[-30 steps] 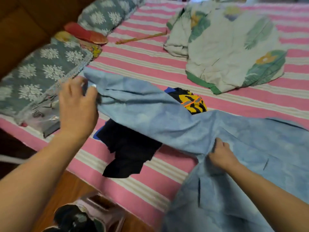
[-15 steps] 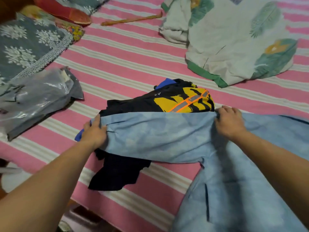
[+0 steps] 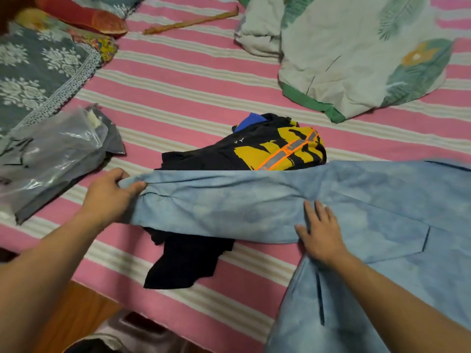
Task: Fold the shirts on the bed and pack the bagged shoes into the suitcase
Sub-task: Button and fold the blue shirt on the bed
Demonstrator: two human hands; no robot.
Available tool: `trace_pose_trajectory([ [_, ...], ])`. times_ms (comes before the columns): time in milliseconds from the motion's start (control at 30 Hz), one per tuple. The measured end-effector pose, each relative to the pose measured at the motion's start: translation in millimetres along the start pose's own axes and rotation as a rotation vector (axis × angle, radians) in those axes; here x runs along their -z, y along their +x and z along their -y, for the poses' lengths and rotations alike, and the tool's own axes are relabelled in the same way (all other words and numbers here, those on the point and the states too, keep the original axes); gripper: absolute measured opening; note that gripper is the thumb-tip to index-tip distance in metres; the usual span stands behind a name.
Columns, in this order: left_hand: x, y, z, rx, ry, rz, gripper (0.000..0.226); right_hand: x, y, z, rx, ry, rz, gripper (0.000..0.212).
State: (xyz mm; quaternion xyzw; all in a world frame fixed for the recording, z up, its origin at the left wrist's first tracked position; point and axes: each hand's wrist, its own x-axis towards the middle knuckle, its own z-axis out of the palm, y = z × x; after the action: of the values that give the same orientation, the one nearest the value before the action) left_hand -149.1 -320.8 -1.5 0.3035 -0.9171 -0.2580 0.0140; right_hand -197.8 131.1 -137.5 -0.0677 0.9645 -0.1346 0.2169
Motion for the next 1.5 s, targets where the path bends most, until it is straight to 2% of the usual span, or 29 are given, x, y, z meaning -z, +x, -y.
trace_pose_trajectory([
  [100, 35.5, -38.8, -56.1, 0.058, -0.329, 0.177, 0.039, 37.1, -7.3, 5.0, -0.149, 0.552, 0.026, 0.068],
  [200, 48.5, -96.6, -146.1, 0.085, -0.696, 0.491, 0.038, 109.4, -58.5, 7.6, -0.241, 1.146, 0.214, 0.051],
  [233, 41.1, -120.8, -184.3, 0.034, -0.749, 0.569, 0.031, 137.2, -82.8, 3.6, -0.251, 1.334, 0.284, 0.045],
  [300, 8.5, -175.4, -266.9, -0.133, -0.737, 0.688, 0.021, 190.2, -131.0, -15.9, -0.192, 1.659, 0.421, 0.055],
  [367, -39.1, -238.8, -351.0, -0.273, -0.679, 0.779, 0.018, 233.6, -174.9, -50.4, -0.137, 1.881, 0.405, 0.074],
  [400, -64.2, -272.4, -388.8, -0.310, -0.687, 0.864, 0.017, 252.8, -195.9, -69.2, -0.145, 1.947, 0.354, 0.077],
  [433, -89.9, -304.0, -418.4, -0.316, -0.725, 0.994, 0.019, 265.2, -214.3, -93.1, -0.180, 1.965, 0.281, 0.070],
  [500, -142.8, -357.6, -451.0, -0.329, -0.809, 1.199, 0.020, 265.3, -242.4, -154.8, -0.289, 1.936, 0.133, 0.043],
  [533, -167.8, -378.6, -451.9, -0.328, -0.806, 1.205, 0.017, 256.4, -253.7, -188.9, -0.356, 1.887, 0.086, 0.038],
  [567, -192.9, -393.9, -442.0, -0.314, -0.775, 1.149, 0.012, 241.0, -265.2, -226.6, -0.455, 1.835, 0.033, 0.036],
  [633, -237.8, -407.7, -394.0, -0.300, -0.596, 0.900, 0.012, 197.4, -284.3, -290.1, -0.685, 1.720, -0.009, 0.041],
  [667, -254.4, -407.5, -361.9, -0.321, -0.447, 0.762, 0.013, 173.9, -293.3, -312.6, -0.775, 1.654, 0.027, 0.040],
  [733, -279.2, -393.8, -297.1, -0.386, -0.049, 0.553, 0.017, 131.7, -306.7, -340.8, -0.883, 1.425, 0.082, 0.022],
  [800, -283.6, -363.4, -247.5, -0.440, 0.324, 0.408, 0.021, 91.9, -306.9, -363.2, -0.865, 1.128, 0.105, 0.011],
  [900, -276.6, -313.9, -206.7, -0.603, 0.733, 0.354, 0.038, 57.8, -295.9, -377.1, -0.743, 0.779, 0.079, 0.018],
  [1000, -279.0, -284.3, -190.9, -0.719, 1.044, 0.325, 0.058, 41.3, -288.1, -376.8, -0.703, 0.663, 0.018, 0.024],
  [1067, -282.8, -276.9, -199.7, -0.709, 1.187, 0.297, 0.055, 39.3, -284.4, -367.7, -0.704, 0.701, -0.007, 0.019],
  [1133, -286.8, -271.8, -213.9, -0.653, 1.203, 0.257, 0.047, 37.9, -280.5, -357.5, -0.699, 0.729, -0.053, 0.017],
  [1233, -283.7, -253.3, -220.0, -0.387, 0.979, 0.285, 0.039, 42.0, -273.5, -338.4, -0.642, 0.726, -0.129, 0.009],
  [1267, -280.6, -246.5, -214.8, -0.347, 0.917, 0.316, 0.040, 43.3, -271.6, -332.4, -0.621, 0.709, -0.155, 0.005],
  [1367, -271.6, -227.1, -189.6, -0.374, 0.858, 0.421, 0.045, 46.3, -263.8, -321.4, -0.576, 0.645, -0.208, 0.009],
  [1500, -269.6, -209.2, -176.9, -0.398, 0.936, 0.511, 0.047, 44.7, -263.7, -330.1, -0.820, 0.620, -0.190, 0.008],
])
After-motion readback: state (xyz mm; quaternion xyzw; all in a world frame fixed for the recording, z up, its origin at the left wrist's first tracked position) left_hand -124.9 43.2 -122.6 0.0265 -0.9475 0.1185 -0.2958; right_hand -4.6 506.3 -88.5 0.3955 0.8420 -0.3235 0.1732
